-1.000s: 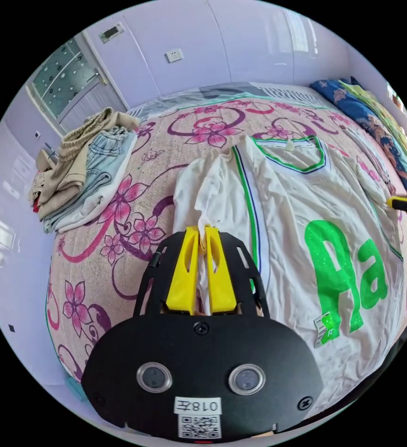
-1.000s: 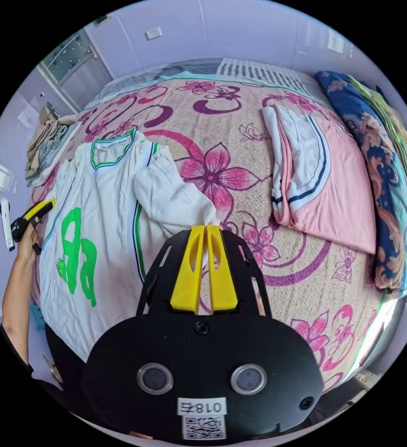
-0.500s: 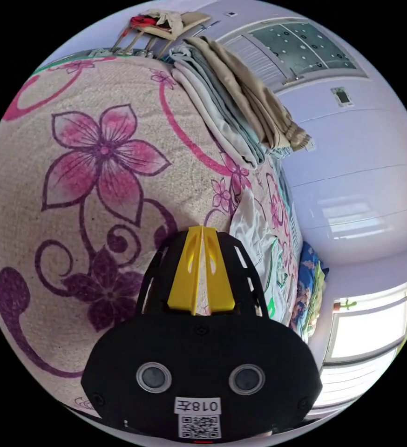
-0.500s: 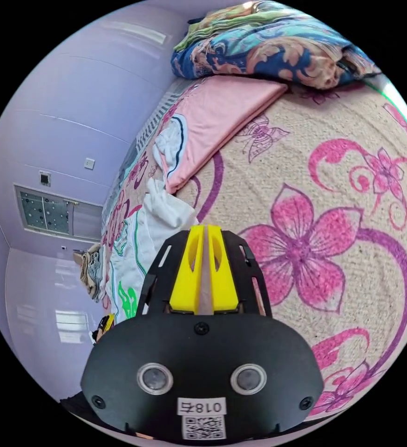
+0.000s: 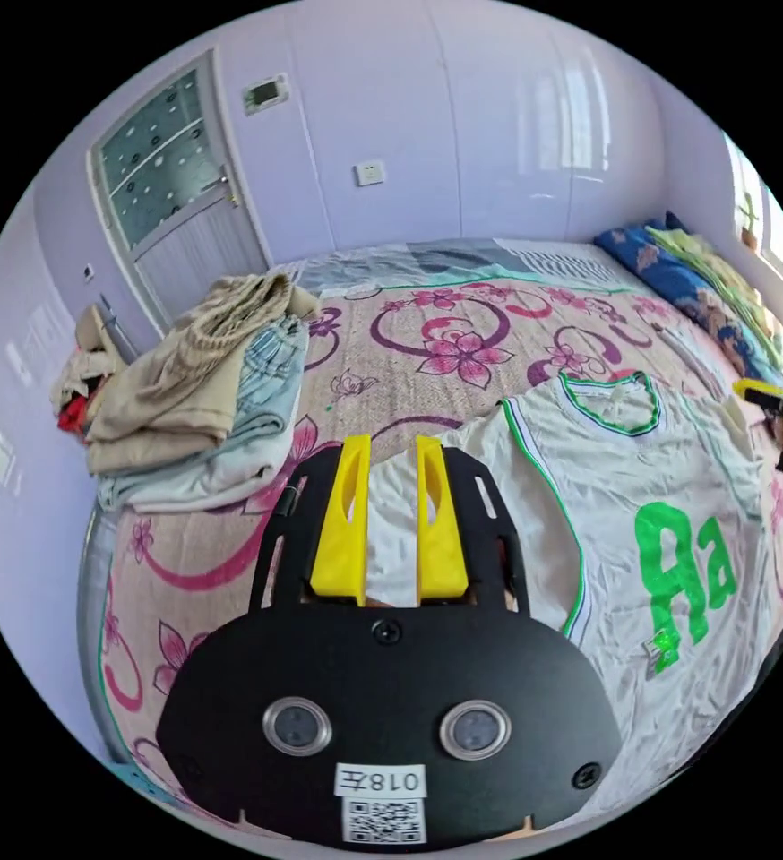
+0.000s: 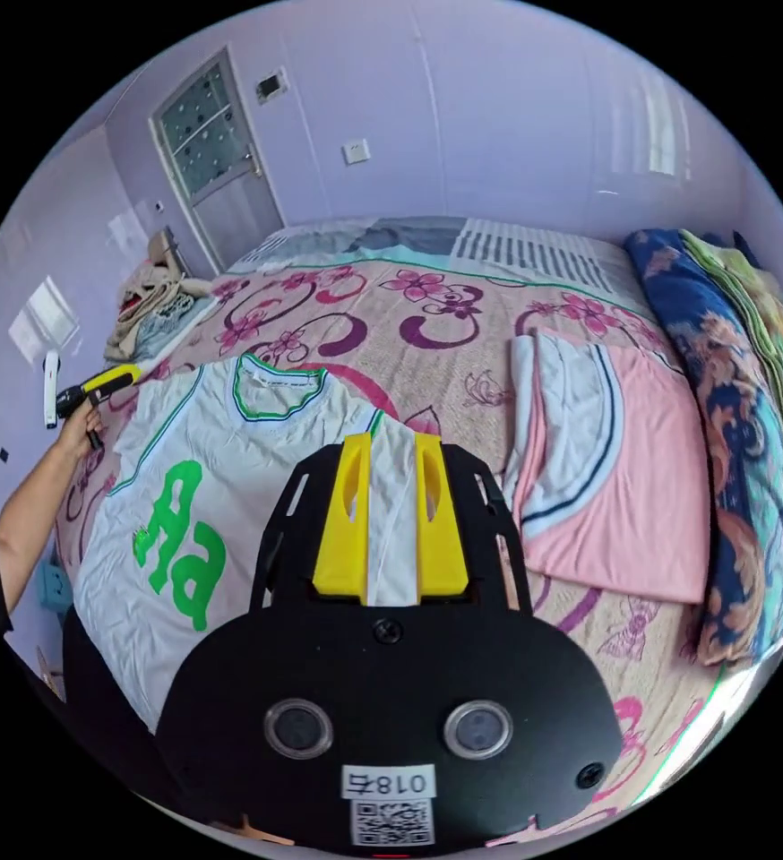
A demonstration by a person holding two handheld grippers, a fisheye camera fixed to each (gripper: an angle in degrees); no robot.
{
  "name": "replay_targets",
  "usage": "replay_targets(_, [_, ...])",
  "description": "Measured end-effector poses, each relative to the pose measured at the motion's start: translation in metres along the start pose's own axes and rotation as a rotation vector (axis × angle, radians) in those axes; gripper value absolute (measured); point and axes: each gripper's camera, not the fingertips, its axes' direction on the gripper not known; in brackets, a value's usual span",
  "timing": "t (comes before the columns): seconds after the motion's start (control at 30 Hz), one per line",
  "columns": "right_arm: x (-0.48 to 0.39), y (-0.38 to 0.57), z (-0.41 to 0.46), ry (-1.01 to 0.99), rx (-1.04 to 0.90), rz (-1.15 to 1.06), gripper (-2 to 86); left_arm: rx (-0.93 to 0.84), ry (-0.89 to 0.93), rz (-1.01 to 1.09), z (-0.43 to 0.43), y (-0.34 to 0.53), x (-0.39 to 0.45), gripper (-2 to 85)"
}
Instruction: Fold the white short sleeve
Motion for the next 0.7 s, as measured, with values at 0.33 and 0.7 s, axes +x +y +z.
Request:
replay_targets(0.33, [-0.047,-0.093,0.093,-0.021,-0.199,-0.199,9.5,-0.203,-0.068,0.208,0.088,-0.087,0.061,8.5])
replay_targets(0.7, [-0.071,-0.075,0.079,0.209,-0.024,-0.252,0.6,-0.105,-0.379,0.283,0.094,-0.081,0.103,-0.9])
